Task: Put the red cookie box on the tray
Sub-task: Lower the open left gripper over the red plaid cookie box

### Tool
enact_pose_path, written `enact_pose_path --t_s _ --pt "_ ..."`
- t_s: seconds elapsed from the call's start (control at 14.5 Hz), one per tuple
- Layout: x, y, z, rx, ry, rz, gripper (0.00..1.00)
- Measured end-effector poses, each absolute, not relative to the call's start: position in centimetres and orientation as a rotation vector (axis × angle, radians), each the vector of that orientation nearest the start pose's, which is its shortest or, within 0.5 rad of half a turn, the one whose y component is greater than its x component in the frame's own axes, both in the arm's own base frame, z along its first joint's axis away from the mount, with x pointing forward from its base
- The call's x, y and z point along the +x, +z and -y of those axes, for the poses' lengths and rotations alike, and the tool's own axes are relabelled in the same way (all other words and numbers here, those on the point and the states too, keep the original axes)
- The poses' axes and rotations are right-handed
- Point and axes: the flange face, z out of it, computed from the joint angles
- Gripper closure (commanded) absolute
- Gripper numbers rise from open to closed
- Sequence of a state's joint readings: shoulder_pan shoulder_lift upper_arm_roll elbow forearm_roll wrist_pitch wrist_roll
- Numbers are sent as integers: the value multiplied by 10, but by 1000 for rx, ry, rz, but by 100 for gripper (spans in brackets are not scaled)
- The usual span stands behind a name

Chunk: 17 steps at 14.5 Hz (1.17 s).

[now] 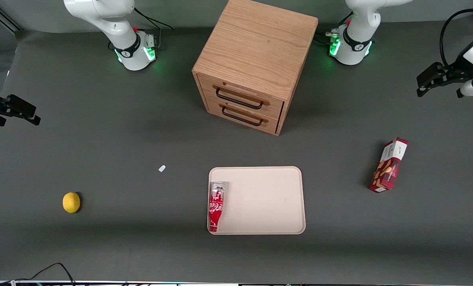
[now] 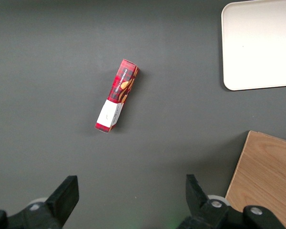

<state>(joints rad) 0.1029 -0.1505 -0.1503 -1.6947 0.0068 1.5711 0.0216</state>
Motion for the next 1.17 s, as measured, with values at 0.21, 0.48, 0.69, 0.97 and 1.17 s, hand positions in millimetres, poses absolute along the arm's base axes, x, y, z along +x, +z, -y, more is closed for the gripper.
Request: enact_pose_path --t_s 0.21,0.48,0.69,0.97,1.17 --pt "506 645 30 -3111 -41 -106 0" --pt "508 642 28 -3110 -35 -107 0" --pt "518 620 22 -3105 36 -151 0" --pt "556 559 8 -3102 120 -282 0" --pt "586 502 -9 -3090 110 -394 0"
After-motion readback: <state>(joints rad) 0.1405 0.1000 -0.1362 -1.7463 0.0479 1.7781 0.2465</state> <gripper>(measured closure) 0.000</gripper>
